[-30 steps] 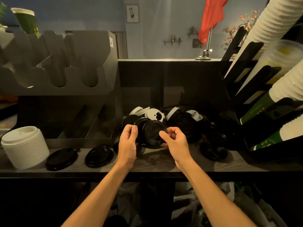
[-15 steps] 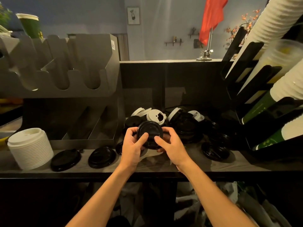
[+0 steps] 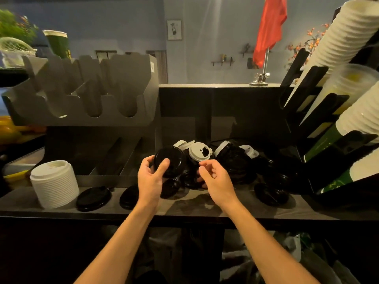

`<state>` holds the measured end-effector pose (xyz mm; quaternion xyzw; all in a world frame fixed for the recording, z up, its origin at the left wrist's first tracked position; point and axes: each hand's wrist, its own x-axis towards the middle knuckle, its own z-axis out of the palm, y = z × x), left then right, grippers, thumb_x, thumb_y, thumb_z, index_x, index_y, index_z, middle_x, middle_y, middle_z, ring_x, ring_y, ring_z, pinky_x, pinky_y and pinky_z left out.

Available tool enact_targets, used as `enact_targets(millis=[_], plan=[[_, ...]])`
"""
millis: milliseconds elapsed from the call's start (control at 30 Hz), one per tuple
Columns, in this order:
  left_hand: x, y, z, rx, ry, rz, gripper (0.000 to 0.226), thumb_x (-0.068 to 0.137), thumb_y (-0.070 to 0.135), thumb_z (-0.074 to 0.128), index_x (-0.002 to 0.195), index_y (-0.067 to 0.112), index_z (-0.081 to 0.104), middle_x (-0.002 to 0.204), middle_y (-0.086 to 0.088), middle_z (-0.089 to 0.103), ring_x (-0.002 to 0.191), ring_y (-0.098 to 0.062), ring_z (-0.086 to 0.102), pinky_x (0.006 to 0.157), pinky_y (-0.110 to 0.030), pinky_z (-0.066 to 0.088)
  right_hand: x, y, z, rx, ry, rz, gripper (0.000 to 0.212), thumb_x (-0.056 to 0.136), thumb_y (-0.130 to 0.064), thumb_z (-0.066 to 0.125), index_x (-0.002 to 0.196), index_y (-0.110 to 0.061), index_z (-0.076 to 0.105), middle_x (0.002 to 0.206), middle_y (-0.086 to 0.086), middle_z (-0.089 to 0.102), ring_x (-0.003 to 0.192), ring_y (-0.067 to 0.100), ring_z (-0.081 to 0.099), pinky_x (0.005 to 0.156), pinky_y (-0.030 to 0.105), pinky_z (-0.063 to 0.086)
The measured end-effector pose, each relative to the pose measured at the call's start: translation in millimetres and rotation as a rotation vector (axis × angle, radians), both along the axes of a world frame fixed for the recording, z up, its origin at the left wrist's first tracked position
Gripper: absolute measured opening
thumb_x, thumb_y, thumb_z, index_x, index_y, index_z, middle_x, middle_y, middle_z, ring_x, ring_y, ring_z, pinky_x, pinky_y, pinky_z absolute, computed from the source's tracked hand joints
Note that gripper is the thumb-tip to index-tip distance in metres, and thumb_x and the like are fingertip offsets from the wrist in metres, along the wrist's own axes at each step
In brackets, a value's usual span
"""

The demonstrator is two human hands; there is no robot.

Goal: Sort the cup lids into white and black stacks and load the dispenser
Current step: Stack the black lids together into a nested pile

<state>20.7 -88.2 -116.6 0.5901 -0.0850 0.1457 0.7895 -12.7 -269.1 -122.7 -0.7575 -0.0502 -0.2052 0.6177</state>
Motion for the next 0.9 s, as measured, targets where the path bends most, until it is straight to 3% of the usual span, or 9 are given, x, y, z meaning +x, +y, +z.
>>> enact_targets(millis=[100, 233, 333, 500, 600, 667, 767, 833, 900], plan=[[0.0, 17.9, 5.5, 0.007, -0.015, 0.042, 0.027, 0.093, 0.022, 0.073, 0.117, 0.022, 0.06, 0.118, -0.008, 0.072, 0.108, -0.023, 0.072, 0.098, -0.051, 0.057, 7.6, 10.1, 2.8, -0.388, -0.011, 0.0, 0.016, 0.097, -0.03, 0.063, 0.113, -0.028, 0.063, 0.107, -0.011, 0.064, 0.096, 0.007, 0.062, 0.086, 0.032, 0.055], [-2.9, 30.2, 4.8, 0.047, -0.001, 0.074, 0.025, 0.094, 0.018, 0.072, 0.115, 0.021, 0.06, 0.115, -0.007, 0.072, 0.106, -0.019, 0.073, 0.1, -0.05, 0.057, 13.8, 36.5, 2.5, -0.875, 0.053, 0.089, 0.046, 0.091, -0.04, 0.067, 0.134, -0.031, 0.053, 0.137, -0.008, 0.05, 0.127, 0.015, 0.048, 0.103, 0.04, 0.046], [-5.4, 36.5, 1.0, 0.058, 0.023, 0.086, 0.027, 0.092, 0.019, 0.074, 0.116, 0.022, 0.061, 0.115, -0.007, 0.073, 0.107, -0.022, 0.072, 0.1, -0.052, 0.056, 20.1, 47.6, -10.1, -1.044, 0.08, 0.108, 0.05, 0.092, -0.051, 0.063, 0.138, -0.031, 0.056, 0.15, -0.006, 0.041, 0.14, 0.018, 0.033, 0.113, 0.035, 0.033], [-6.2, 40.5, -4.4, 0.098, 0.016, 0.076, 0.026, 0.092, 0.021, 0.074, 0.114, 0.024, 0.061, 0.115, -0.005, 0.072, 0.108, -0.02, 0.071, 0.099, -0.046, 0.057, 29.5, 47.0, -17.3, -1.118, -0.091, -0.084, 0.027, 0.097, -0.047, 0.058, 0.114, -0.03, 0.069, 0.118, -0.005, 0.064, 0.118, 0.021, 0.052, 0.095, 0.028, 0.033], [-4.3, 35.6, -6.4, 0.071, 0.006, 0.078, 0.024, 0.092, 0.018, 0.074, 0.112, 0.021, 0.061, 0.11, -0.005, 0.073, 0.103, -0.019, 0.073, 0.089, -0.035, 0.06, 22.8, 40.5, -8.8, -0.904, -0.119, -0.18, 0.02, 0.102, -0.038, 0.053, 0.111, -0.023, 0.064, 0.102, 0.0, 0.067, 0.096, 0.022, 0.059, 0.081, 0.032, 0.041], [-3.6, 29.7, -7.2, 0.065, 0.002, 0.084, 0.02, 0.093, 0.016, 0.073, 0.109, 0.019, 0.061, 0.105, -0.003, 0.074, 0.099, -0.016, 0.074, 0.082, -0.027, 0.059, 18.2, 32.2, -3.3, -0.667, -0.118, -0.198, 0.017, 0.103, -0.037, 0.052, 0.105, -0.023, 0.061, 0.088, -0.005, 0.067, 0.081, 0.014, 0.063, 0.072, 0.036, 0.051], [-2.3, 18.9, -8.9, 0.074, 0.021, 0.044, 0.019, 0.093, 0.018, 0.072, 0.109, 0.015, 0.063, 0.104, -0.004, 0.074, 0.098, -0.016, 0.074, 0.09, -0.036, 0.059, 11.9, 16.6, 6.3, -0.255, -0.127, -0.214, 0.012, 0.104, -0.032, 0.052, 0.103, -0.023, 0.059, 0.075, -0.004, 0.064, 0.063, 0.005, 0.059, 0.06, 0.032, 0.051], [-1.0, 10.1, -9.3, 0.08, 0.034, 0.002, 0.019, 0.094, 0.018, 0.072, 0.109, 0.013, 0.062, 0.105, -0.005, 0.074, 0.101, -0.019, 0.073, 0.093, -0.043, 0.059, 5.3, 6.5, 13.8, -0.014, -0.119, -0.241, 0.006, 0.105, -0.027, 0.051, 0.108, -0.025, 0.056, 0.08, -0.002, 0.065, 0.066, 0.003, 0.058, 0.059, 0.025, 0.049], [1.1, -0.6, -9.8, 0.11, 0.042, -0.027, 0.016, 0.095, 0.019, 0.071, 0.108, 0.014, 0.062, 0.105, -0.006, 0.074, 0.102, -0.022, 0.073, 0.092, -0.046, 0.06, 0.9, -2.7, 17.1, 0.195, -0.099, -0.262, 0.018, 0.105, -0.023, 0.052, 0.122, -0.029, 0.053, 0.093, -0.002, 0.069, 0.084, 0.006, 0.065, 0.068, 0.02, 0.054]])
